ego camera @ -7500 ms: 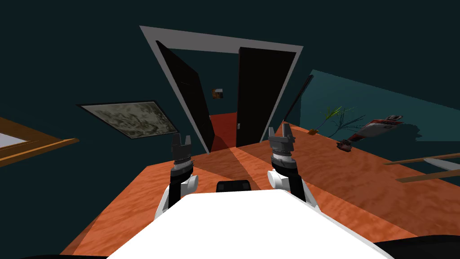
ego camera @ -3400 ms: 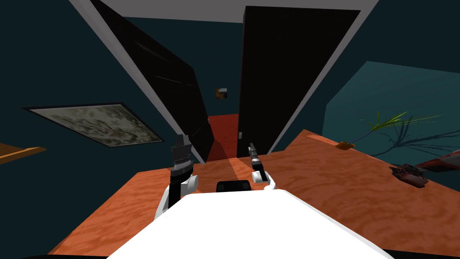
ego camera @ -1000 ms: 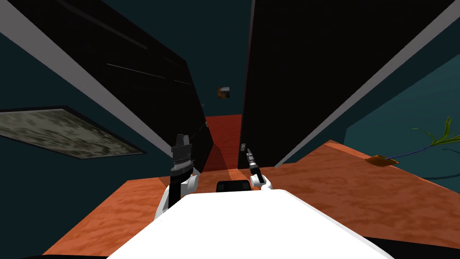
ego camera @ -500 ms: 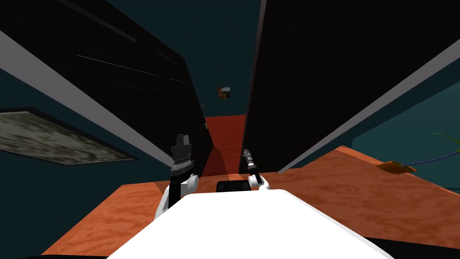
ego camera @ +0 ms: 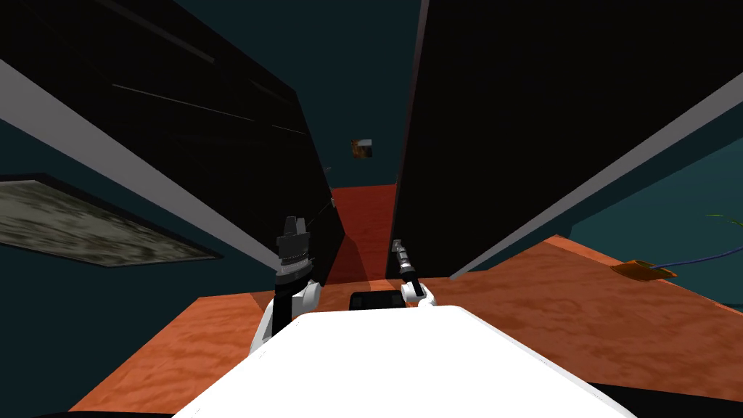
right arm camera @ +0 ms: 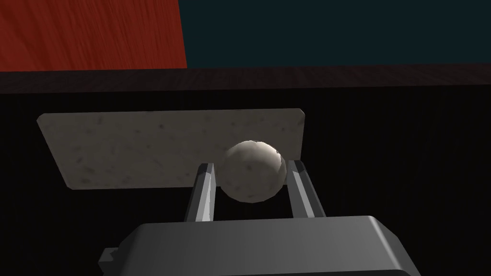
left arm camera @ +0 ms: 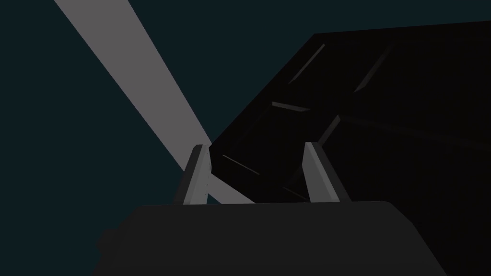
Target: Push the door open
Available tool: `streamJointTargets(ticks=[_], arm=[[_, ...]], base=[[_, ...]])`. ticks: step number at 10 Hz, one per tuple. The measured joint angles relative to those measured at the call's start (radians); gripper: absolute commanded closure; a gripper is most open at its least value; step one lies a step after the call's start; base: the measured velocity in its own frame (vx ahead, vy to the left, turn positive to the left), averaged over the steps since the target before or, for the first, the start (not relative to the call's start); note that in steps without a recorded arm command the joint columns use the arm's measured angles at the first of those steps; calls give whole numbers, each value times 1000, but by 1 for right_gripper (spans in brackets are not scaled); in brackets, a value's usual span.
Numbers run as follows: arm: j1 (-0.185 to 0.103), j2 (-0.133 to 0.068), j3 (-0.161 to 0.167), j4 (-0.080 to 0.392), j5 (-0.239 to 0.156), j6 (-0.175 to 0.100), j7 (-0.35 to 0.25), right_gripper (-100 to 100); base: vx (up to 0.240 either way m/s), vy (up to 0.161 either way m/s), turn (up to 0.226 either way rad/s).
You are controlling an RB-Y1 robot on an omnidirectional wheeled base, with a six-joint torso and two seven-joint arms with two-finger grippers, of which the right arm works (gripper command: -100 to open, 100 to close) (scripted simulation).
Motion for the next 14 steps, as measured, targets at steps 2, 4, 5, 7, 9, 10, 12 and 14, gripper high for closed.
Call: streamJointTargets(ticks=[2,4,5,7,9,10,12,14], arm=[[1,0,0,1,0,1,0,100],[0,-7,-6,18,-4,1,3,100],[3,-11,-10,14,-6,3,5,100],[18,-25,-17,-16,-10,15,5,100],[-2,-37,-38,1,-21,9,13,100],[1,-41,-48,-6,-26,11,17,100],[-15,-53,-75,20,-39,3,26,100],[-4,-73,-104,-4,-54,15,27,-100]], base=[[46,12,-11],[162,35,-26],[195,58,-34],[207,52,-35],[193,85,-64],[195,63,-83],[199,41,-113],[89,50,-79]])
